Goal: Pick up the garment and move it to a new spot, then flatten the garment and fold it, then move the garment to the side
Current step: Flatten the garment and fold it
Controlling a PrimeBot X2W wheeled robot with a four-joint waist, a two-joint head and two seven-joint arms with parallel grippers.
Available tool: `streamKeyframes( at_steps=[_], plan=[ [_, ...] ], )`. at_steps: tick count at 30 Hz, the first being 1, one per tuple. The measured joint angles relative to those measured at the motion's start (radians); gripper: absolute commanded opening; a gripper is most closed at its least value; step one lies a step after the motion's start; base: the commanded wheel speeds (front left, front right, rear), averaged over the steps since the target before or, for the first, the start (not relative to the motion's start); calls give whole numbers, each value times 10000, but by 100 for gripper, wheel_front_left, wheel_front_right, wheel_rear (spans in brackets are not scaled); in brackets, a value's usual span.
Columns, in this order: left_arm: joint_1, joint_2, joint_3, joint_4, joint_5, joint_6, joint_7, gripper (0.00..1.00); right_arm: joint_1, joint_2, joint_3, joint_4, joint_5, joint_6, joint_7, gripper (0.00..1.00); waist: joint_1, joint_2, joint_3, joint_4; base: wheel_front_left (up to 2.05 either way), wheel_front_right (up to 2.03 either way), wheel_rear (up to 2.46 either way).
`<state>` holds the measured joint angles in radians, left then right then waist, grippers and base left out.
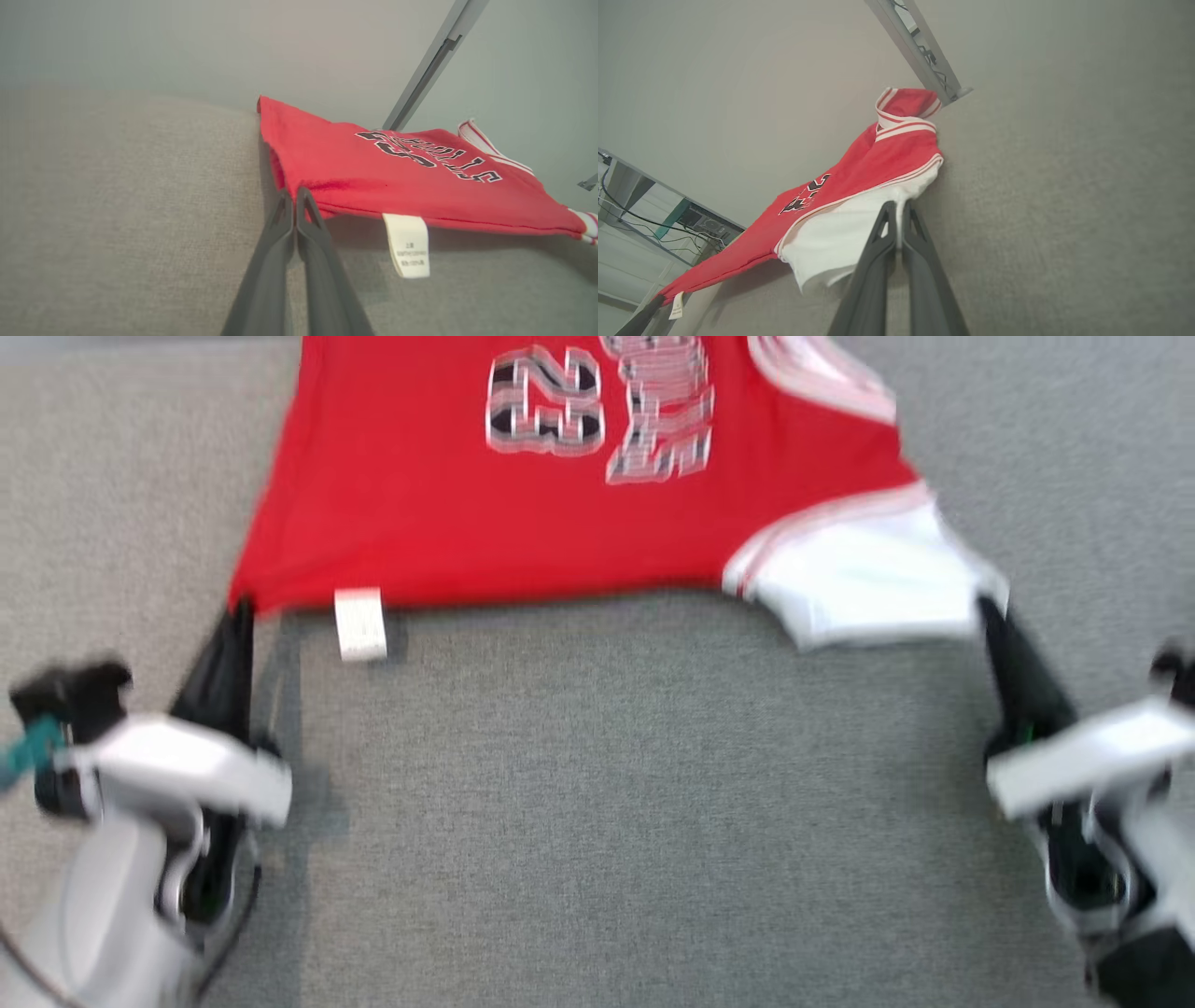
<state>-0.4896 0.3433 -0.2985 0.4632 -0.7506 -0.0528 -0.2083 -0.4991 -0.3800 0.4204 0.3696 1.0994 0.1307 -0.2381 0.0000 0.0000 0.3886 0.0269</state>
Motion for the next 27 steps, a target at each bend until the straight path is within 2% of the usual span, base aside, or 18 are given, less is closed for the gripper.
streamKeyframes(
  at_steps=[6, 14, 21, 27],
  plan=[
    [2843, 589, 155, -2343, -370, 1034, 953, 0, 2824, -130, -322, -1131, 230, 0, 439, 0, 0, 0, -821, -111, 0, 0, 0],
    [5531, 1177, 437, -5016, -771, 2314, 1973, 0, 5724, 61, -1751, -2773, -456, 0, 1638, 0, 0, 0, -1865, -121, 0, 0, 0],
    [7265, 1732, 779, -6633, -991, 3225, 2654, 0, 8055, 1045, -3275, -4801, -1310, -2, 3810, 0, 0, 0, -2395, -53, 0, 0, 0],
    [8114, 1992, 1028, -7561, -1122, 3741, 2974, 0, 9287, 2523, -4573, -6539, -2230, 0, 5779, 0, 0, 0, -2627, -133, 0, 0, 0]
  ],
)
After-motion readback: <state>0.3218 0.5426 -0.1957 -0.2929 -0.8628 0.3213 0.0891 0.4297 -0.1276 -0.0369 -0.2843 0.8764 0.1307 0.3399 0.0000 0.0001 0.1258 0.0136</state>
